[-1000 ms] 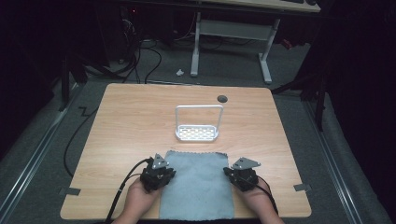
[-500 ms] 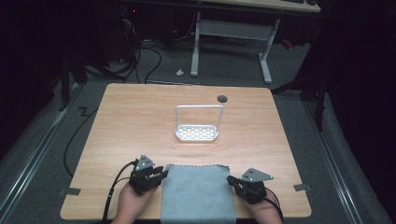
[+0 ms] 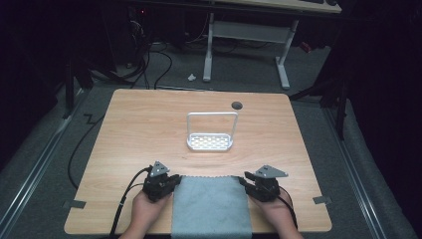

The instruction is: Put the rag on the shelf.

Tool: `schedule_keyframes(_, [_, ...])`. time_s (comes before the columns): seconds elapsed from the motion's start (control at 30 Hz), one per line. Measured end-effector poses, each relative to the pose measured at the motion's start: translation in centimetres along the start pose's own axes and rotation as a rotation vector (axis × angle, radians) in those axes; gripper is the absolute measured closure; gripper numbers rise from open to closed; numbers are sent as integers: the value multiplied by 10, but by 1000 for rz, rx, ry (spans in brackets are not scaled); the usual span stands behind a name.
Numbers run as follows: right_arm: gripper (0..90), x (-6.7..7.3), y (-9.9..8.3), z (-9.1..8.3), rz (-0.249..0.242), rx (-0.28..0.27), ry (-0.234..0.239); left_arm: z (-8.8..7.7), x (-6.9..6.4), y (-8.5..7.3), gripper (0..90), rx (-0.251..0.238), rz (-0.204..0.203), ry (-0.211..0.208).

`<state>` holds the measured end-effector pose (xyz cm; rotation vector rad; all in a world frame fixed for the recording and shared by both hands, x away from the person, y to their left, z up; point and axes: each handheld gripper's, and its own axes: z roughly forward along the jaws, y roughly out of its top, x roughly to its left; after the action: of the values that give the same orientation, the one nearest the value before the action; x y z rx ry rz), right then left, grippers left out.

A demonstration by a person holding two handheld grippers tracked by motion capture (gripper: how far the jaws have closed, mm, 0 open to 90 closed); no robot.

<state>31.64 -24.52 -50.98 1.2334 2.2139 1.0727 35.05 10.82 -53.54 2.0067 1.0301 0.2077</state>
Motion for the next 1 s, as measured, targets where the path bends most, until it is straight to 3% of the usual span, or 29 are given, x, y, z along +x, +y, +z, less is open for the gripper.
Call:
schedule_keyframes(0.1, [636, -2, -1, 18, 9, 49, -11, 0, 0, 0, 859, 4, 16, -6])
schedule_keyframes(0.13, [636, -2, -2, 21, 9, 47, -34, 0, 0, 0, 862, 5, 18, -6])
schedule_keyframes(0.2, [646, -4, -7, 22, 46, 42, -14, 0, -1, 0, 876, 6, 16, -8])
schedule_keyframes(0.27, [674, -3, -8, 22, 25, 47, -29, 0, -2, -1, 878, 6, 22, -7])
schedule_keyframes(0.4, [882, 0, -8, 22, 10, 48, -28, -1, -2, -1, 886, 11, 26, -3])
schedule_keyframes(0.43, [890, 1, -8, 21, 3, 45, -30, -2, -3, -1, 886, 4, 25, -3])
schedule_keyframes(0.57, [894, 2, -7, 13, 2, -4, -33, -9, -4, -3, 887, -40, 0, -22])
schedule_keyframes(1.0, [894, 7, -6, -6, -13, -110, -30, -27, -13, -4, 887, -170, -15, -24])
